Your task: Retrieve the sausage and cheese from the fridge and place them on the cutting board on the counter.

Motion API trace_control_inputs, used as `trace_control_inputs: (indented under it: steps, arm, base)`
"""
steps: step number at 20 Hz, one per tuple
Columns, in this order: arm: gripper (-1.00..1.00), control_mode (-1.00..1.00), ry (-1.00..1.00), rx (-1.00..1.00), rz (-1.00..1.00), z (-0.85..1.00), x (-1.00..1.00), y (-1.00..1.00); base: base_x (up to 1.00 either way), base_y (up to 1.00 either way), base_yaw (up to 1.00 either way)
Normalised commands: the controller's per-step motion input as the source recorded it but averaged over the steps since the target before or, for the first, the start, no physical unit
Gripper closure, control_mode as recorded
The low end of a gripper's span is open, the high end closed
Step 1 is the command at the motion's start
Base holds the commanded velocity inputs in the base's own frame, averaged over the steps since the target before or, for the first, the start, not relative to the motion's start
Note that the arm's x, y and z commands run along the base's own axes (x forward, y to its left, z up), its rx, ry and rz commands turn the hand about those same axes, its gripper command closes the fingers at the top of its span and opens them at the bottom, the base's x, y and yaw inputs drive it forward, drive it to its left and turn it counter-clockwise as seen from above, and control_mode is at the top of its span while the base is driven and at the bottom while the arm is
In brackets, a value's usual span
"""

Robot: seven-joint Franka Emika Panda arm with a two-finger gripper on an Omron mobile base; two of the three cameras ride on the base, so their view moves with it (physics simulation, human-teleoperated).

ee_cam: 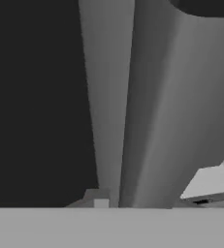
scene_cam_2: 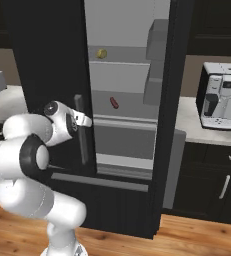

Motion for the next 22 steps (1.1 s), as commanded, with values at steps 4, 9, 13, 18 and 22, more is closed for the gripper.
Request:
trace_control_inputs:
  steps: [4, 9, 13, 18, 22]
  arm:
    - [1.00, -1.00, 0.00, -0.04, -0.18, 0.00, -0.84, 0.89]
    - [1.00, -1.00, 0.00, -0.01, -0.19, 0.00, -1.00, 0.69]
    - [1.00, -1.00, 0.00, 0.00, -0.20, 0.00, -0.95, 0.34]
    - [-1.00, -1.00, 0.00, 0.00, -0.18, 0.00, -0.62, 0.26]
    - [-1.00, -1.00, 0.00, -0.01, -0.07, -0.01, 0.08, 0.12]
  base:
    - [0.00, 0.00, 0.00]
    - [0.00, 0.00, 0.00]
    - [0.00, 0.00, 0.00]
    - [0.00, 0.00, 0.00]
    - [0.00, 0.00, 0.00]
